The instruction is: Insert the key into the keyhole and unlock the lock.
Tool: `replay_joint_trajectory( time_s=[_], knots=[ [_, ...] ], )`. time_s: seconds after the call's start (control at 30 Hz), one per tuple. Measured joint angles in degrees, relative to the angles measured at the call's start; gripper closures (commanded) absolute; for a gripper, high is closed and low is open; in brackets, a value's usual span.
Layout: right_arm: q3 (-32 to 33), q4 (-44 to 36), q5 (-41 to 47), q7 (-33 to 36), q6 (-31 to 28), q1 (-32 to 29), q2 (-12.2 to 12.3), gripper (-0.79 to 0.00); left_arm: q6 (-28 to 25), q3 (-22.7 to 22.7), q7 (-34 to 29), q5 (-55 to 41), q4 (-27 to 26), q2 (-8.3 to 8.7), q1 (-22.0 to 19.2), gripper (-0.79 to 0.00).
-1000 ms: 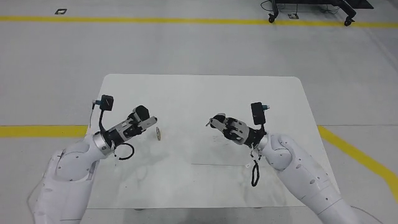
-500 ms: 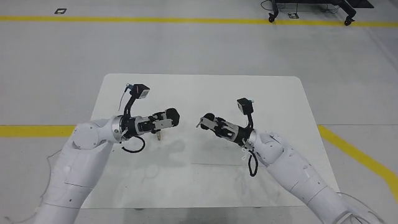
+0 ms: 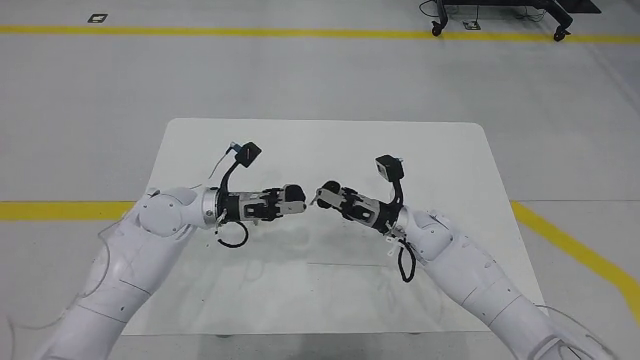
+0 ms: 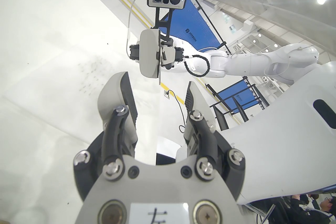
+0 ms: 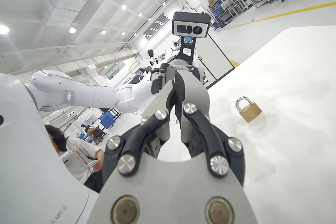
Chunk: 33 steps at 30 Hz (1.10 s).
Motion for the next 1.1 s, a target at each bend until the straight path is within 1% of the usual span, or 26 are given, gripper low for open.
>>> replay_joint_trajectory(
  time_s=[0.13,0.2,0.4,0.5,0.63,0.77,0.9,1.1],
  knots=[
    [0.16,0.01,-0.65,0.11,0.00,0.09,-0.27,0.000,-1.06,2.91,1.07,-0.96,1.48,0.85,-1.54,-0.348],
    [0.28,0.09,-1.01,0.24,0.00,0.10,-0.38,0.000,-1.39,4.37,1.41,-1.93,2.24,1.16,-2.45,-0.320],
    [0.48,-0.06,-1.96,1.25,0.03,0.03,-0.59,0.000,-2.50,8.39,2.51,-3.82,3.24,1.89,-4.71,-0.262],
    [0.50,-0.10,-2.13,1.88,0.23,0.06,-0.68,0.000,-2.96,10.09,2.98,-5.09,3.97,2.14,-5.70,-0.246],
    [0.54,-0.13,-2.22,2.36,0.56,0.08,-0.84,0.000,-3.62,12.07,3.64,-5.79,4.49,2.47,-6.88,-0.166],
    [0.71,-0.16,-2.49,2.55,0.63,0.02,-0.98,0.000,-4.24,13.88,4.26,-6.05,4.85,2.85,-7.76,-0.052],
    [1.06,-0.14,-3.04,2.43,0.83,-0.10,-1.10,0.000,-4.86,15.84,4.88,-6.52,5.18,3.11,-8.67,0.000],
    [1.50,-0.24,-4.15,2.12,1.31,-0.33,-1.31,0.000,-5.51,18.13,5.54,-7.11,5.66,3.56,-10.02,0.000]
  ],
)
